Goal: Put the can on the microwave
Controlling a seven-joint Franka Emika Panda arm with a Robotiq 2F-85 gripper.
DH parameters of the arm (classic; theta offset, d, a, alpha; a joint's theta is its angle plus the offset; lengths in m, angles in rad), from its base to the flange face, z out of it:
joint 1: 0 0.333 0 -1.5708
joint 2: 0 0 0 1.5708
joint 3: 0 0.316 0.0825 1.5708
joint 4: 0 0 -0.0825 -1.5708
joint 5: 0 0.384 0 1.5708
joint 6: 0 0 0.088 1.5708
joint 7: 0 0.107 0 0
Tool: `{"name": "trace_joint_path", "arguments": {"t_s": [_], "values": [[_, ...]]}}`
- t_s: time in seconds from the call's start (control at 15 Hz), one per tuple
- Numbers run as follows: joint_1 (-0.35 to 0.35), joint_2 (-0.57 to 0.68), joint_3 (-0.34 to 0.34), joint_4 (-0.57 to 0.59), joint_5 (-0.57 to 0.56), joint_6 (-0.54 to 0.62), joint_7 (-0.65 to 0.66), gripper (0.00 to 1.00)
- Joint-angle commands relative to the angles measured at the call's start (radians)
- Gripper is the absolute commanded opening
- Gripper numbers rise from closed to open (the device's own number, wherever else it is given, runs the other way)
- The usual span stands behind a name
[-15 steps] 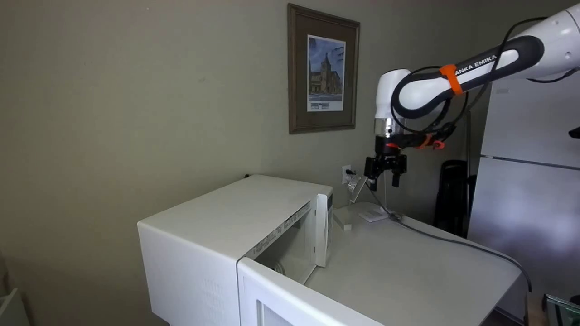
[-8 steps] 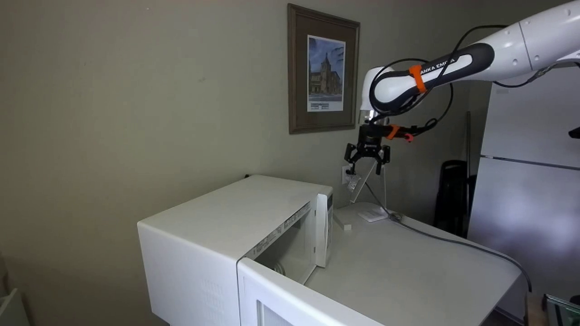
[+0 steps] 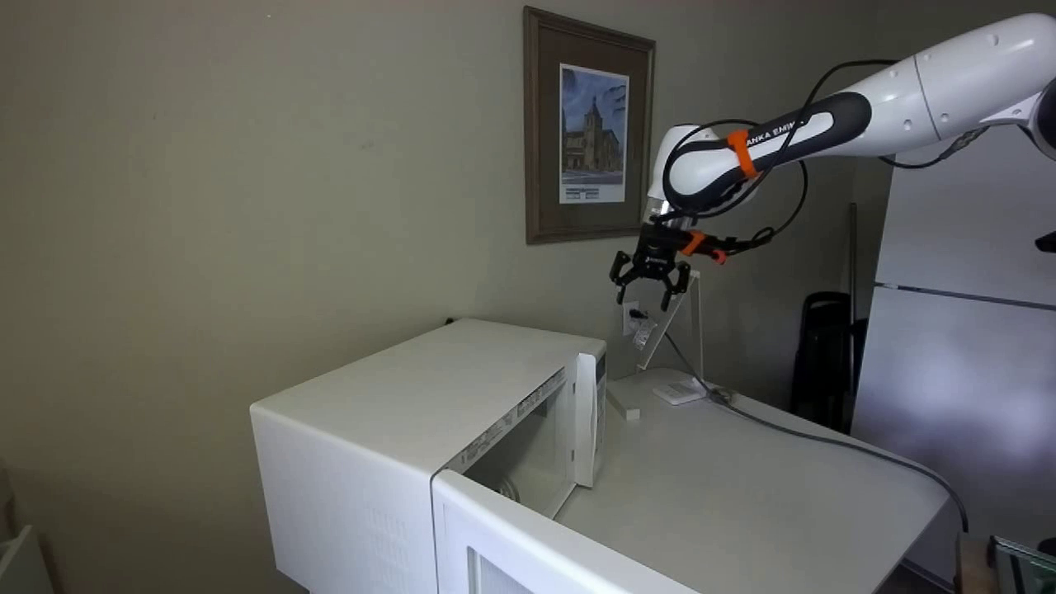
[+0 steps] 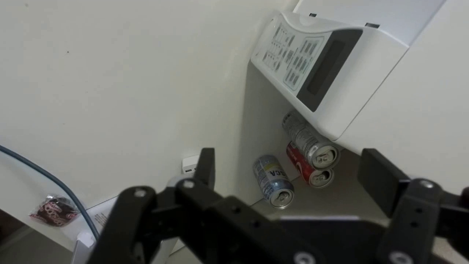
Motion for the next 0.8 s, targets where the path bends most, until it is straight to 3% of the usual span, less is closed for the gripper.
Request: {"name": "trace_joint_path", "arguments": {"t_s": [0.0,0.27,0.73], "values": [[0.016,0.0,-0.016,0.004,0.002,-0.003,-0.001,1.0],[0.016,0.0,-0.016,0.004,0.002,-0.003,0.0,1.0],[0.02,0.234,-0.047,0.278,0.009,-0.06,0.174,1.0]]}}
